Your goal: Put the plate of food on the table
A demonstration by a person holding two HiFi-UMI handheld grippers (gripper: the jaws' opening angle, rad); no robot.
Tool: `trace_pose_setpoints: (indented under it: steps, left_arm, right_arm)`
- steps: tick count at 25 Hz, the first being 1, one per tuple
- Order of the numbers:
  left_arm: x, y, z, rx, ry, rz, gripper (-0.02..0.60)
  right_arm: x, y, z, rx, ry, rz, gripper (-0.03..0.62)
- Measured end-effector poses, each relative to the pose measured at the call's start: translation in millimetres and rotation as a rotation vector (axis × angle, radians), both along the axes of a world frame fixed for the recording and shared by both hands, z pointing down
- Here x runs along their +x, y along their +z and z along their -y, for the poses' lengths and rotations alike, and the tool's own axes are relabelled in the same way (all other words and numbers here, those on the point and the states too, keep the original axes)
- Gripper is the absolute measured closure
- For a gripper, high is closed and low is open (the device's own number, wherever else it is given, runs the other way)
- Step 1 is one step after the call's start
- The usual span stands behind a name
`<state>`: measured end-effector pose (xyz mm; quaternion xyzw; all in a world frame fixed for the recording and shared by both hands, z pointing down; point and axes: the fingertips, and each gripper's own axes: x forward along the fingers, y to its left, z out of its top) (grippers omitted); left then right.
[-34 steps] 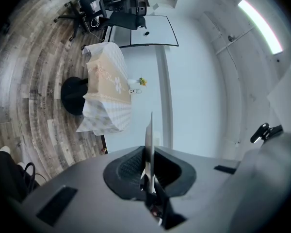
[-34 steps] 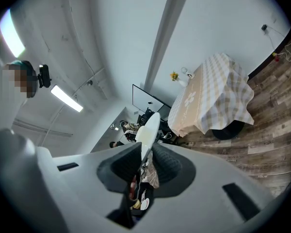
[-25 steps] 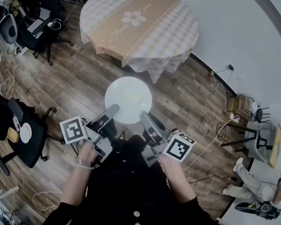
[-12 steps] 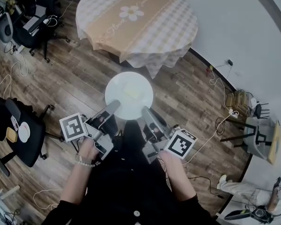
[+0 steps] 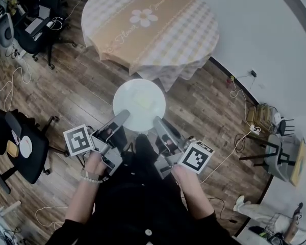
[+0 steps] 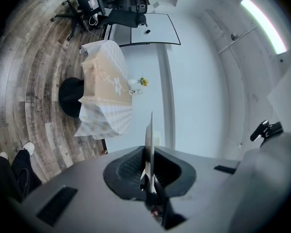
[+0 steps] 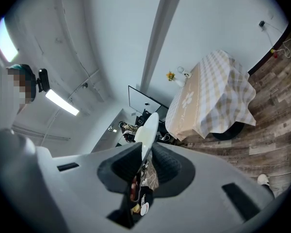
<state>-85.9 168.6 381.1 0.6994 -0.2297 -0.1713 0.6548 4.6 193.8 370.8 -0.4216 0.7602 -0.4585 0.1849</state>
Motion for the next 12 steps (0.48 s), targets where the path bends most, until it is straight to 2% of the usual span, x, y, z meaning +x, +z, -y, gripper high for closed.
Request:
trace_pose_setpoints:
  steps: [12]
  left_arm:
    - [22.6,-0.8,46.0,0.009,-0.063,0.0,0.558]
  right_arm:
    - [23.9,-2.3,52.4,0.016,-0.073,0.004,0.551]
